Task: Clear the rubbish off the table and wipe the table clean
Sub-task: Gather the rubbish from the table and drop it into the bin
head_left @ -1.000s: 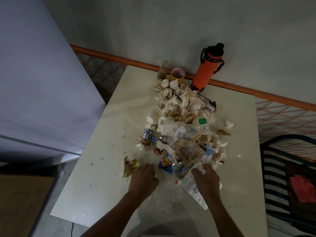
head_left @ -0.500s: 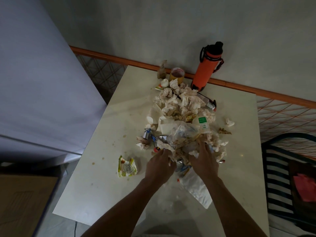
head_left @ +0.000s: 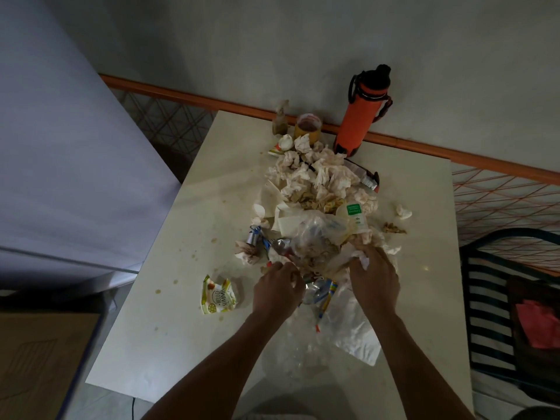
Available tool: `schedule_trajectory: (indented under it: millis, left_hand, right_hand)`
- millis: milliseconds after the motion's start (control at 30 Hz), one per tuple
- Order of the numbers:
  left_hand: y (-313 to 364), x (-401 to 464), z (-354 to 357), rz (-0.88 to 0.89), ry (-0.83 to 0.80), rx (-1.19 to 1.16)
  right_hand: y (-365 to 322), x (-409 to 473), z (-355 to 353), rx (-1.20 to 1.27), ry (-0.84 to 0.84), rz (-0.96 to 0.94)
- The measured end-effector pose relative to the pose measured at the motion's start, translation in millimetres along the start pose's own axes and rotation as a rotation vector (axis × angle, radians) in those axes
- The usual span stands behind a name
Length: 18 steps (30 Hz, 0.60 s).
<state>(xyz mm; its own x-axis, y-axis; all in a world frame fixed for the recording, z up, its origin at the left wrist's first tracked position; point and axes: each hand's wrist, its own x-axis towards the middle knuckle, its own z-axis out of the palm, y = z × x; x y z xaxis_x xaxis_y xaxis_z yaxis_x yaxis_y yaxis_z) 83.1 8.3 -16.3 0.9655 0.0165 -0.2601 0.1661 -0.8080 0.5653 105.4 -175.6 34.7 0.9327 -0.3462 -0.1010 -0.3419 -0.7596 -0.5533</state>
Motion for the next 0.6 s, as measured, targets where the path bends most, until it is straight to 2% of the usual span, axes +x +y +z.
schedule_trajectory:
  millis: [300,433,600]
  left_hand:
    - [-15,-14,-22,-0.056,0.019,-0.174]
    - [-21,-23,-34,-0.133,0.046,-0.313]
    - [-34,-27,-44,-0.190,0.074,-0.328]
  right_hand:
    - [2,-11,-17,0.230,0.089,-0.010]
    - [-9,-17,-24,0.326,0.039,-0.012]
    - [-22,-22,-20,0.310,-0.006,-0.025]
